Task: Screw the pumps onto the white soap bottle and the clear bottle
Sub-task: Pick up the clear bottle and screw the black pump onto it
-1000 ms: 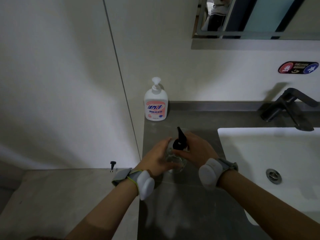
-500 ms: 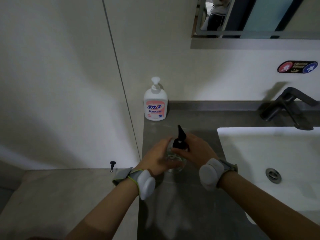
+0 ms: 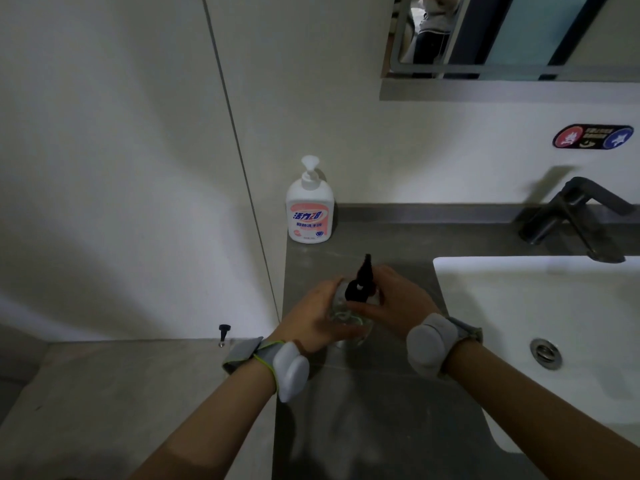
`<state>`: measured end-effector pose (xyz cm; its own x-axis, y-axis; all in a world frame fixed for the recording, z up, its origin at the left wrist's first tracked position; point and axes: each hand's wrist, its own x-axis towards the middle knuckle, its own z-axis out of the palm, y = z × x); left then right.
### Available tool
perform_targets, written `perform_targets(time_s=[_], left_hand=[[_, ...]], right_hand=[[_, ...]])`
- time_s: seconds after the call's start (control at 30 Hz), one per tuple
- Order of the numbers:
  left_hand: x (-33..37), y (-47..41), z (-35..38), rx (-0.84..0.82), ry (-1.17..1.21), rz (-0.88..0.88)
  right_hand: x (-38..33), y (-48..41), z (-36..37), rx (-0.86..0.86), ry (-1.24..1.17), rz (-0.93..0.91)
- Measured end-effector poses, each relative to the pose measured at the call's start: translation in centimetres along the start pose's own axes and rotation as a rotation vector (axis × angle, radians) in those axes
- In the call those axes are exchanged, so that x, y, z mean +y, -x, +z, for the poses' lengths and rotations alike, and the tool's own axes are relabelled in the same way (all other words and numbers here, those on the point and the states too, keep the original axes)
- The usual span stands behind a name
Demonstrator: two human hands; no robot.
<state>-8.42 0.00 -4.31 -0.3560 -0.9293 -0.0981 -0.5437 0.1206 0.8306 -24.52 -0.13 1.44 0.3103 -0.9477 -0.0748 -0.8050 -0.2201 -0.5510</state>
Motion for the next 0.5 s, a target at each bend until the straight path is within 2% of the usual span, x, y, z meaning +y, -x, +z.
perform_targets(time_s=[0.1, 0.27, 0.4, 0.5], left_hand=[[0.3, 0.1, 0.0, 0.001, -0.023, -0.012], [0.5, 0.4, -0.1, -0.009, 0.003, -0.028], [0.9, 0.4, 0.0, -0.006, -0.027, -0.045], [1.1, 0.4, -0.2, -0.016, -0.019, -0.030]], right_hand=[[-0.2, -0.9, 0.1, -0.038, 0.048, 0.085], [0.0, -0.1, -0.1, -0.082, -0.048, -0.013], [-0.3, -0.3, -0.4, -0.120, 0.066, 0.094], [-0.6, -0.4, -0.4, -0.147, 0.012, 0.076]])
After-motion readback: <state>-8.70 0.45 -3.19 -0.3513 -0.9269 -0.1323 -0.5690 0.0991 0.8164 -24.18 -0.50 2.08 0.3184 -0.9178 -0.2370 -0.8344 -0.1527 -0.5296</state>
